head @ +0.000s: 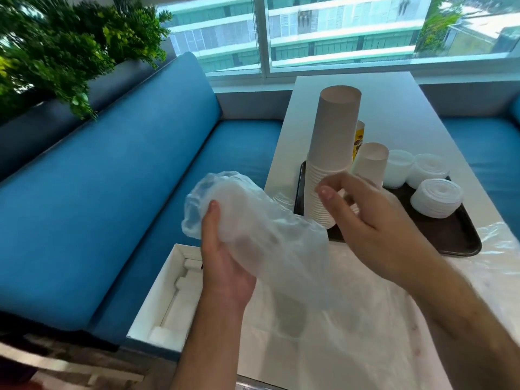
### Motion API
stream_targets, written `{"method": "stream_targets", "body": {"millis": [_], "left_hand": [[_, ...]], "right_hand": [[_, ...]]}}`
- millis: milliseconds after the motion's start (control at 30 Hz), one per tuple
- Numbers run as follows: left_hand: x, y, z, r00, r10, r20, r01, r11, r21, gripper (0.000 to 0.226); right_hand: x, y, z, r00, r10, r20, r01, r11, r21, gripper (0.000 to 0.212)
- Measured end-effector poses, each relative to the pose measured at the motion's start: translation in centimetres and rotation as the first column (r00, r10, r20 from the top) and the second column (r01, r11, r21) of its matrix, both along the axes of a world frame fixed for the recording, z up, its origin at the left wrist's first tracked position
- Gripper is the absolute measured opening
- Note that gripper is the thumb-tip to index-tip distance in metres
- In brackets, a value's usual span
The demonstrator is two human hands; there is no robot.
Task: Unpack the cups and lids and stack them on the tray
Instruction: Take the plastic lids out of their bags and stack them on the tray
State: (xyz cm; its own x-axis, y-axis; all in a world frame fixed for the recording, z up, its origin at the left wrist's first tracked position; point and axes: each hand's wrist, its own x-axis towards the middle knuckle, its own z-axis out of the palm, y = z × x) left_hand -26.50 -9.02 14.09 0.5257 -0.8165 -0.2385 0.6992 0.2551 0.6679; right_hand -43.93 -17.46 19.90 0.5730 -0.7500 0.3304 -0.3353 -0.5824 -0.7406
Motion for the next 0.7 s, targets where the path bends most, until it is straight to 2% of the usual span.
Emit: {"method": "stream_targets", "body": {"millis": [33,67,133,200,300,367,500,600,633,700], "left_hand": [[-0.4,0.0,0.4,0.999,-0.022,0.030,0.022,0.999,0.024,0.075],[-0.8,-0.1,0.6,0.998,-0.030,0.055,0.028,0.999,0.036,0.088],[-1.7,-0.3,1.0,0.996,-0.018,0.086,0.015,0.999,0.030,0.099],[-2.2,-0.5,1.0,0.994,0.049,0.098,-0.052,0.998,0.028,0.092],[-2.3,-0.6,1.4,0.992,0.098,0.084,-0.102,0.994,0.044,0.092],[-2.1,-0.7,1.4,0.992,0.121,0.030,-0.122,0.992,0.043,0.092],[-1.4,-0.4,1.9,0.990,0.129,-0.061,-0.128,0.992,0.020,0.075],[-1.4,-0.3,2.6,0.993,0.071,-0.093,-0.072,0.997,-0.009,0.091],[-1.5,-0.3,2.5,0.995,0.076,-0.065,-0.076,0.997,0.004,0.091],[-2.1,-0.5,1.9,0.991,0.088,0.097,-0.091,0.995,0.033,0.072]], "right_hand": [[0.1,0.1,0.0,0.998,-0.045,0.034,0.045,0.999,-0.015,0.038],[0.5,0.6,0.4,0.998,-0.065,0.002,0.065,0.998,-0.001,0.047],[1.4,1.7,0.4,0.977,-0.012,-0.211,0.021,0.999,0.038,0.060],[2.5,2.5,-0.4,0.959,0.030,-0.280,-0.021,0.999,0.034,0.049],[2.6,2.3,-1.7,0.978,0.053,-0.203,-0.061,0.998,-0.030,0.030],[2.0,2.1,-2.4,0.973,0.114,-0.202,-0.125,0.991,-0.045,0.029],[0.3,1.3,-5.4,0.941,0.175,-0.290,-0.180,0.984,0.008,0.029],[-0.5,0.3,-7.4,0.935,0.153,-0.320,-0.132,0.987,0.089,0.032],[-0.6,0.0,-7.7,0.922,0.169,-0.348,-0.135,0.984,0.119,0.029],[-0.8,-0.7,-7.5,0.880,0.208,-0.427,-0.152,0.975,0.162,0.014]]}}
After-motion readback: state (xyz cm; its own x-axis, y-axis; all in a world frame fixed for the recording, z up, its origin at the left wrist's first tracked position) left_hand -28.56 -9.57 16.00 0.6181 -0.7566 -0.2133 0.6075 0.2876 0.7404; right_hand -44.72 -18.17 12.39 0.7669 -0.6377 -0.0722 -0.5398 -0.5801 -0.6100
